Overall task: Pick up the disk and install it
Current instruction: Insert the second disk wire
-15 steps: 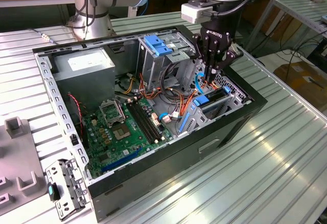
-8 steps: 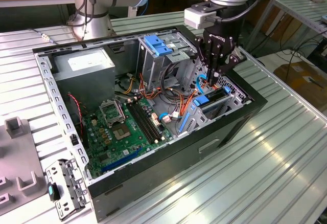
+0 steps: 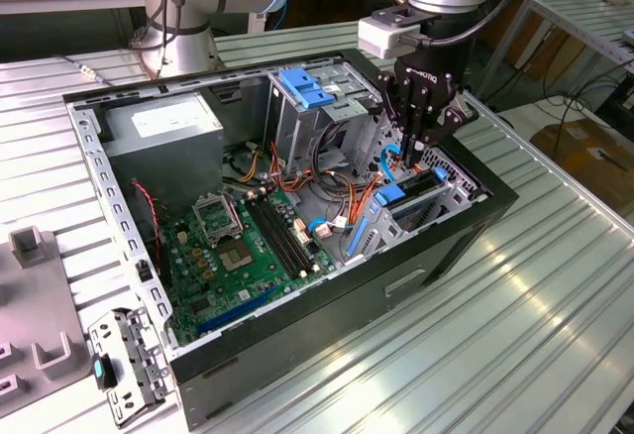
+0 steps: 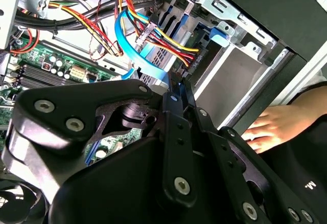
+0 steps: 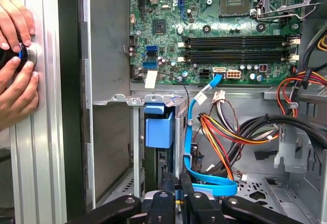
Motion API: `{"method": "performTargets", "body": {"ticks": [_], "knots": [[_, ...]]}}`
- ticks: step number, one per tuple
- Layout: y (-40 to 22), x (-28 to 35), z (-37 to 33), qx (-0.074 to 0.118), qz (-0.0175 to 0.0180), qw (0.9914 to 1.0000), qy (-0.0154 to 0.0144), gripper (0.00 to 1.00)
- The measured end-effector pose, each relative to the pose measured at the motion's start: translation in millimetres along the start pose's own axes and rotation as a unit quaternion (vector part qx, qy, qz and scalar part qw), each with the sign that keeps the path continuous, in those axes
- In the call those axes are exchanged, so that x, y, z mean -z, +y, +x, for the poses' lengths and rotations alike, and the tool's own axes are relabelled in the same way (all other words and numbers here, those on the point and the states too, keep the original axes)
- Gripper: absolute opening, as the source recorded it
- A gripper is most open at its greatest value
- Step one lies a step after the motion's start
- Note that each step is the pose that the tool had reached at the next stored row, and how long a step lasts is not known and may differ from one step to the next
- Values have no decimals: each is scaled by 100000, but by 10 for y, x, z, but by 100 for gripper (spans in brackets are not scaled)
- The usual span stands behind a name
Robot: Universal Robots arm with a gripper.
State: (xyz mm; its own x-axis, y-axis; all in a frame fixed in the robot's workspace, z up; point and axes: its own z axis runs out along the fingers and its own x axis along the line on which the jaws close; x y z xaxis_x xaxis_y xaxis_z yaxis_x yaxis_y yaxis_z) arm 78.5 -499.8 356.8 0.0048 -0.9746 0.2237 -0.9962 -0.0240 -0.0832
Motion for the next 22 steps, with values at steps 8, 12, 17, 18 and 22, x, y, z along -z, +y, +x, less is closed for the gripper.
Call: {"method": "performTargets", "body": {"ticks": [8,12,17,18,22], "knots": [[4,0,0,2,7,100000,-54,16],[58,-3,29,-90,535,99997,-547,16],[77,-27,104,-322,1253,99972,-2005,16],[80,-30,117,-368,1370,99964,-2258,16],[115,-56,195,-672,2225,99904,-3723,16]]}}
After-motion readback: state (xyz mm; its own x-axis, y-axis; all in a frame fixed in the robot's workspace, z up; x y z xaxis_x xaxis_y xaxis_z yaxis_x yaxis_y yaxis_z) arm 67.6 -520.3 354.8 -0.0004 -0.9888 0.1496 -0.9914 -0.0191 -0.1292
